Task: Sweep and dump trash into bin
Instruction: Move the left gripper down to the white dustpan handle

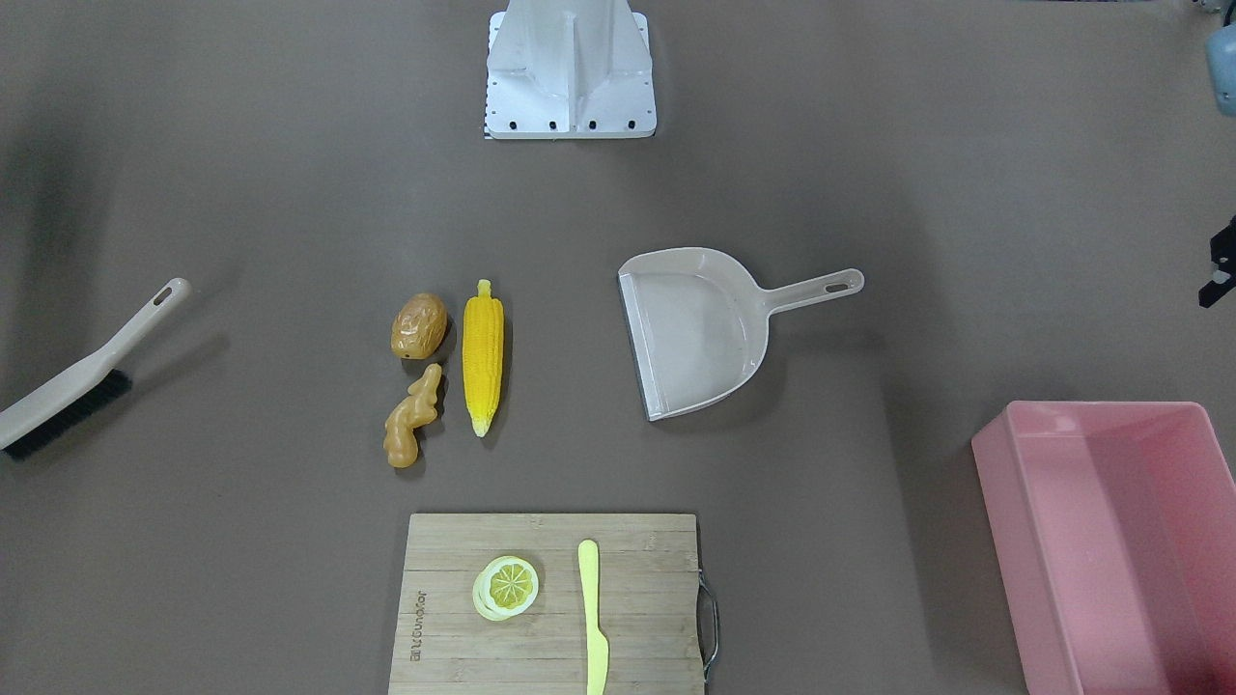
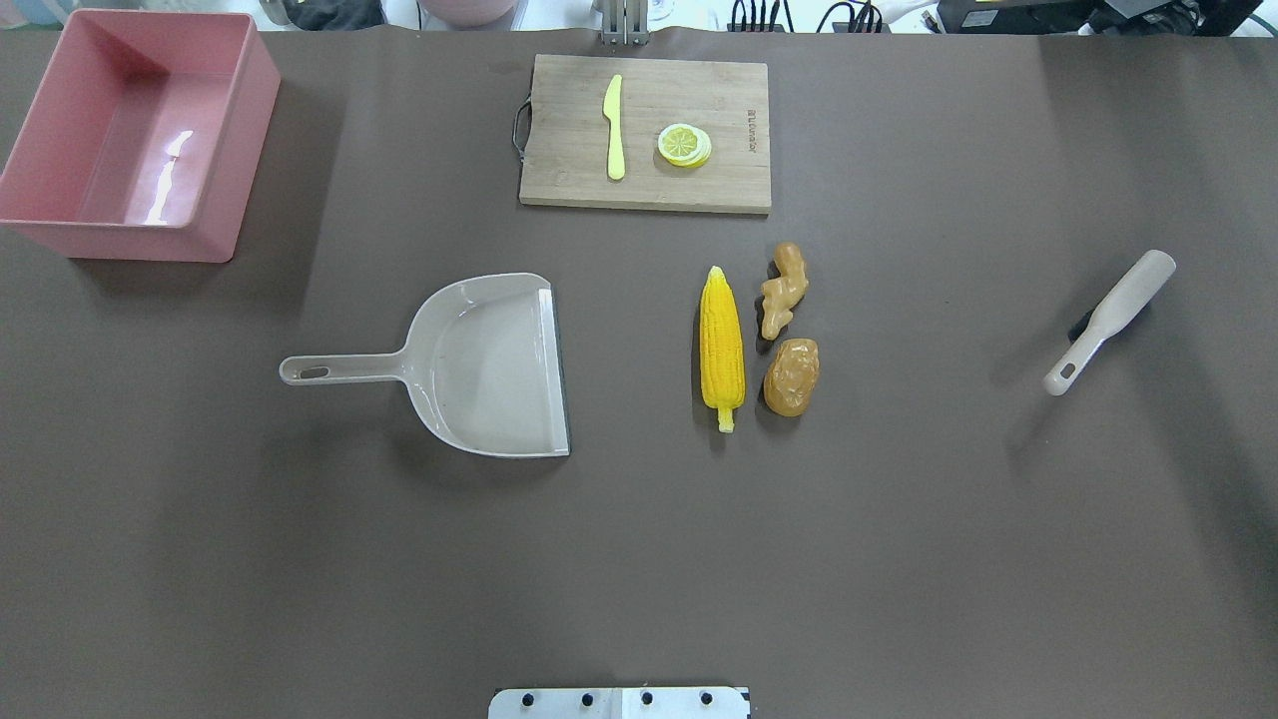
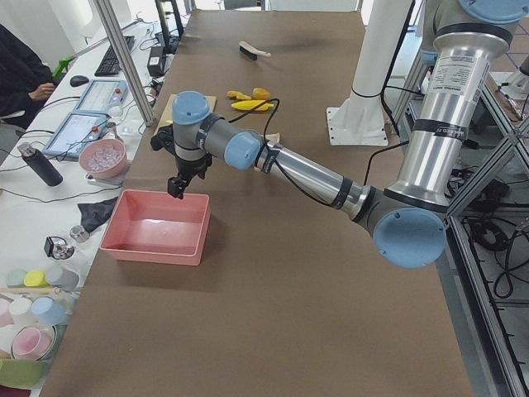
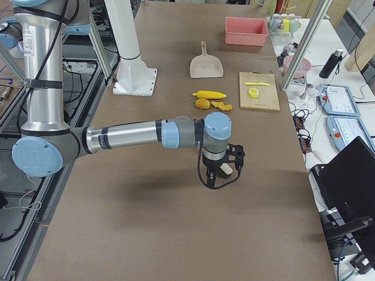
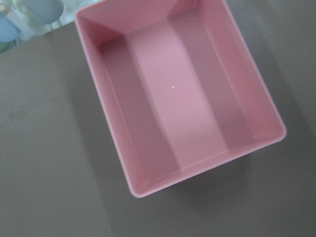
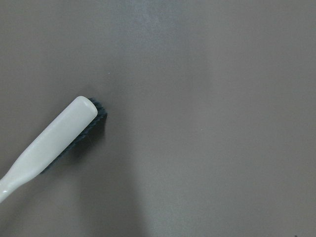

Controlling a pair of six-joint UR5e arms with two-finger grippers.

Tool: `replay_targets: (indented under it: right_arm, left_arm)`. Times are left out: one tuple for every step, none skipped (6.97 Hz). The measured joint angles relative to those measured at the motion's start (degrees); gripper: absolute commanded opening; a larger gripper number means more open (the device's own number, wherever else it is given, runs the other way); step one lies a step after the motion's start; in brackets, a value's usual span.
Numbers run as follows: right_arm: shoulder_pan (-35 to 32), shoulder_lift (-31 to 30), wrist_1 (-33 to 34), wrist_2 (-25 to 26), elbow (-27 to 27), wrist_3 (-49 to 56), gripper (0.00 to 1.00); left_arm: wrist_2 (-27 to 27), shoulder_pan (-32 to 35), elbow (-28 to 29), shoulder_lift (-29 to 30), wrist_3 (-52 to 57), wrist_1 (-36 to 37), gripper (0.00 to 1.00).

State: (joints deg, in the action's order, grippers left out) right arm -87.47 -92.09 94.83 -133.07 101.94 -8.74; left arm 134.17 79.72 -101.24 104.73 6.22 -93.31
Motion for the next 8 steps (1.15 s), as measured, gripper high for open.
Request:
replay_targets:
  right_arm:
    - [0.0,0.0,0.0,0.0,0.0,0.0,1.0]
    - [-0.1,0.0,0.0,0.1,-0.1,-0.1,1.0]
    - [-0.1,0.0,0.0,0.1,-0.1,-0.1,1.0]
    - [-0.1,0.0,0.0,0.0,0.0,-0.1,1.0]
    - [-0.1,0.0,0.0,0.0,0.1,-0.2,1.0]
    - [-0.1,0.0,0.1,0.0,0.1,-0.2,1.0]
    - [-0.1,0.0,0.1,0.0,0.1,-0.2,1.0]
    - [-0.1,0.0,0.1,0.0,0.1,-0.2,1.0]
  left_arm:
    - [-0.1,-2.8,0.5,1.5,0.4,-0.7,0.97]
    - [-0.2,-4.7,0.6,2.5,0.9,-2.3,0.97]
    - [-1.3,-6.6,0.3,3.7,1.3,-3.8,0.97]
    - [-4.3,-9.4,-0.4,4.8,1.5,-4.5,0.97]
    - [-8.8,-13.1,-1.4,6.0,1.6,-4.8,0.96]
    - [-12.8,-17.0,-2.1,7.4,1.6,-5.0,0.86]
    - [-15.0,-20.1,-3.1,8.4,1.5,-5.0,0.84]
    - [-15.9,-22.6,-4.4,8.7,1.1,-5.0,0.91]
